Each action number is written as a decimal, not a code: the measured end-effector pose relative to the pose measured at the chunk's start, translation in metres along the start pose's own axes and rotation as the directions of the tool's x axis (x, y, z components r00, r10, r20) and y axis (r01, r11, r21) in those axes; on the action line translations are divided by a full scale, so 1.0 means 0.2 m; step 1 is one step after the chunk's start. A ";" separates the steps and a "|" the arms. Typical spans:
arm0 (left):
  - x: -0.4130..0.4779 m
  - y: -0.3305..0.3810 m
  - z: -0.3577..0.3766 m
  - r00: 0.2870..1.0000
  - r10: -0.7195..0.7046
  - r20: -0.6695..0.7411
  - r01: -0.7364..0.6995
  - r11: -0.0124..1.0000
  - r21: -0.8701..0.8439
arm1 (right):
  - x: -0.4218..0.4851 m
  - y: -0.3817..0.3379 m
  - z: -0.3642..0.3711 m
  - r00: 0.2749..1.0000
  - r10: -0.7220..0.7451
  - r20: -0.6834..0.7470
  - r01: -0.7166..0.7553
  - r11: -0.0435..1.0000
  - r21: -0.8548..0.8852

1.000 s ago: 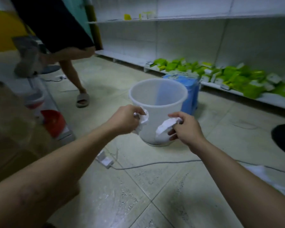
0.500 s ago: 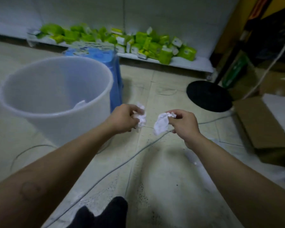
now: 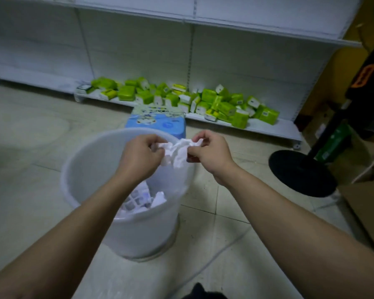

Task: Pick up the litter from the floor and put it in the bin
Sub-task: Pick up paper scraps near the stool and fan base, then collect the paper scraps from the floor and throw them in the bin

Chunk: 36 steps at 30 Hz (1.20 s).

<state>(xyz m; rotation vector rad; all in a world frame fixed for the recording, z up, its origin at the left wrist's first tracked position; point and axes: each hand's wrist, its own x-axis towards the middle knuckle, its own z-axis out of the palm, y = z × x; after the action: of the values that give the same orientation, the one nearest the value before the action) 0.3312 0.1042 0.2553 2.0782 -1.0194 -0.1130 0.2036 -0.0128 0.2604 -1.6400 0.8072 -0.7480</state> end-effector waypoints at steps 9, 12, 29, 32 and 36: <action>-0.04 -0.23 -0.10 0.990 -0.077 0.121 0.018 0.902 0.432 | 0.14 -0.01 0.17 0.889 -0.052 0.455 0.429 0.444 -0.786; 0.03 0.03 0.08 0.977 0.070 0.203 -0.139 0.926 0.350 | 0.20 -0.02 -0.17 0.896 -0.069 0.439 0.431 0.375 -0.821; -0.27 0.71 2.30 0.575 -0.023 0.818 -0.353 0.895 0.273 | 0.02 1.56 -2.11 0.893 0.441 0.092 -0.213 0.593 -0.776; -0.43 0.56 2.54 0.556 -0.012 0.831 -0.312 0.924 0.222 | -0.02 1.90 -2.11 0.845 0.522 0.118 -0.225 0.547 -0.807; -0.62 0.40 2.75 0.591 0.117 0.799 -0.412 0.895 0.173 | -0.04 2.12 -2.10 0.880 0.473 0.038 -0.266 0.558 -0.786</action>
<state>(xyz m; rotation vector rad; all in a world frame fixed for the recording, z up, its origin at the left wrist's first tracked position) -0.0196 -0.1796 -0.0914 2.1654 -2.0036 -0.7936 -0.1960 -0.3045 -0.0749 -2.1347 1.3531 0.1834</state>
